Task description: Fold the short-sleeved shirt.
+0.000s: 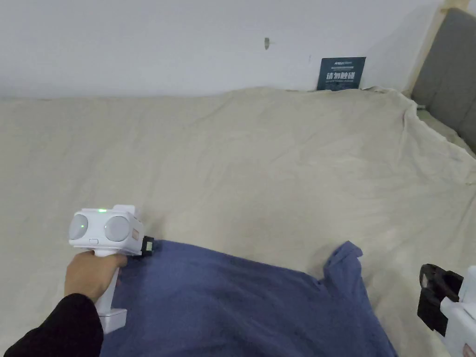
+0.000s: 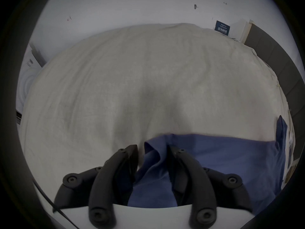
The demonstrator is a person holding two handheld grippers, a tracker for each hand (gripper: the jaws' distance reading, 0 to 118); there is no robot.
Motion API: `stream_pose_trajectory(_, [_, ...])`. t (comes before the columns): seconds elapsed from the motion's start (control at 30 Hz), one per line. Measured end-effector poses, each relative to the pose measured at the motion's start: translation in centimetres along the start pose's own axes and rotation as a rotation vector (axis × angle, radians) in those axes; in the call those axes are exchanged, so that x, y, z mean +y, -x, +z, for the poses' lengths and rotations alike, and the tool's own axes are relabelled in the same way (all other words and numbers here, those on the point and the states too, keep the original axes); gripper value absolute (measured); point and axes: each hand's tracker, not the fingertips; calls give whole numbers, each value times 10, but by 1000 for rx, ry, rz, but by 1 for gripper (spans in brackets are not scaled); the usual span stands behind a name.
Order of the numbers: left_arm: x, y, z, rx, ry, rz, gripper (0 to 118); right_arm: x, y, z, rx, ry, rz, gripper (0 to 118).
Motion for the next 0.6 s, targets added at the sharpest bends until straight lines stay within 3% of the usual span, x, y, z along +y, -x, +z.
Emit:
stream_pose_trajectory(0.03, [0,-1,1,10,-5,-31,3,0,-1,0,0,11,0,0])
stream_pose_trajectory(0.07, [-1,-2,3,11,-7,-55,1,0,-3,0,2,22,-2,0])
stream_pose_trajectory(0.3, [-20,7,76,-93,-159,48,0,4,-16,-28,74,164,-50,0])
stream_pose_trajectory(0.37, [-26,9,102,-116,-178,46,0,2,-17,-46,101,249,-59,5])
stream_pose_trajectory(0.4, [-30,9,112,-122,-193,43,0,0,-17,-54,96,263,-51,14])
stream_pose_trajectory(0.47, [-35,11,132,-131,-212,40,0,-6,-15,-75,100,323,-28,52])
stream_pose_trajectory(0.53, [-39,12,144,-145,-223,41,0,-13,-11,-98,96,394,-11,79])
stream_pose_trajectory(0.6, [-43,11,151,-141,-229,36,0,-21,-7,-119,111,441,-3,83])
